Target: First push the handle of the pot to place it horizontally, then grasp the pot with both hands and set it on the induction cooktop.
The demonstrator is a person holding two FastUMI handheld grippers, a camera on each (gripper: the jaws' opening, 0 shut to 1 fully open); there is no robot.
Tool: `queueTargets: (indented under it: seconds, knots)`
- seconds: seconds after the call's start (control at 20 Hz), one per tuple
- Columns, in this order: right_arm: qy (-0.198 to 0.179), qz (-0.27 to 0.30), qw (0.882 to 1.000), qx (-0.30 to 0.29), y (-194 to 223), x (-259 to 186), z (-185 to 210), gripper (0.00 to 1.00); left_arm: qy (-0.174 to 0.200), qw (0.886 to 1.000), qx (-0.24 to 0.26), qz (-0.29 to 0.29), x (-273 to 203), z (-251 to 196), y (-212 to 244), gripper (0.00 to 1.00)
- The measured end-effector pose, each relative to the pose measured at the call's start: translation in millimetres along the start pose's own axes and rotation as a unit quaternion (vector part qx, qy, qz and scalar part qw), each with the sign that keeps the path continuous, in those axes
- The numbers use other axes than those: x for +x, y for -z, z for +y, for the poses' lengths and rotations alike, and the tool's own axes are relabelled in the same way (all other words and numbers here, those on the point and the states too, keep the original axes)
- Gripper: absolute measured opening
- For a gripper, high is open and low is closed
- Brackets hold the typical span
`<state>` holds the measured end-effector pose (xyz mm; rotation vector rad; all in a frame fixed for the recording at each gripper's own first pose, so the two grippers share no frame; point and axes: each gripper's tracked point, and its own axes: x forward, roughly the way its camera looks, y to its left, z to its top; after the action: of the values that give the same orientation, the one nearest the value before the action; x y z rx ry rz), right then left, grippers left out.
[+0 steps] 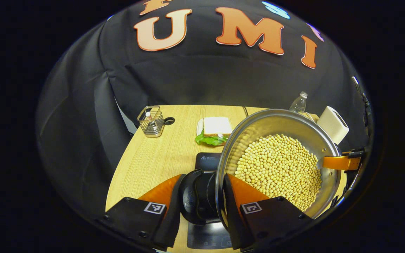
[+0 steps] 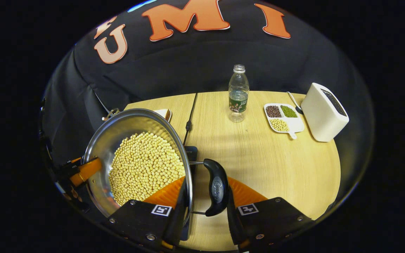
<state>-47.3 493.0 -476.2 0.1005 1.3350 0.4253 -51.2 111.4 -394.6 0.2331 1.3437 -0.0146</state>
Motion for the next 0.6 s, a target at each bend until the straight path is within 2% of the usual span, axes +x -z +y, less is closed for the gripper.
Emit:
queueTargets:
  seconds: [0.15,0.2,0.4,0.45,0.5,0.6]
  knots:
    - [0.007,0.007,1.0,0.008,7.0,15.7,11.3,0.54,0.008,1.0,0.004,0.007,3.5,0.6,-2.9,0.64]
    - [0.009,0.01,1.0,0.011,9.5,19.7,12.5,0.5,0.011,1.0,0.004,0.01,5.2,0.2,-3.4,0.64]
    - [0.019,0.019,0.999,0.021,18.3,30.3,18.9,0.54,0.02,1.0,0.01,0.018,6.6,0.7,-4.9,0.64]
    - [0.02,0.02,0.999,0.023,18.3,30.7,18.8,0.58,0.022,0.999,0.011,0.02,7.2,1.0,-3.8,0.64]
    - [0.022,0.023,0.999,0.024,19.6,31.2,18.8,0.54,0.023,0.999,0.011,0.023,8.5,0.7,-3.7,0.64]
    - [0.026,0.03,0.999,0.027,21.0,32.5,19.6,0.54,0.025,0.999,0.014,0.027,7.5,1.7,-5.0,0.64]
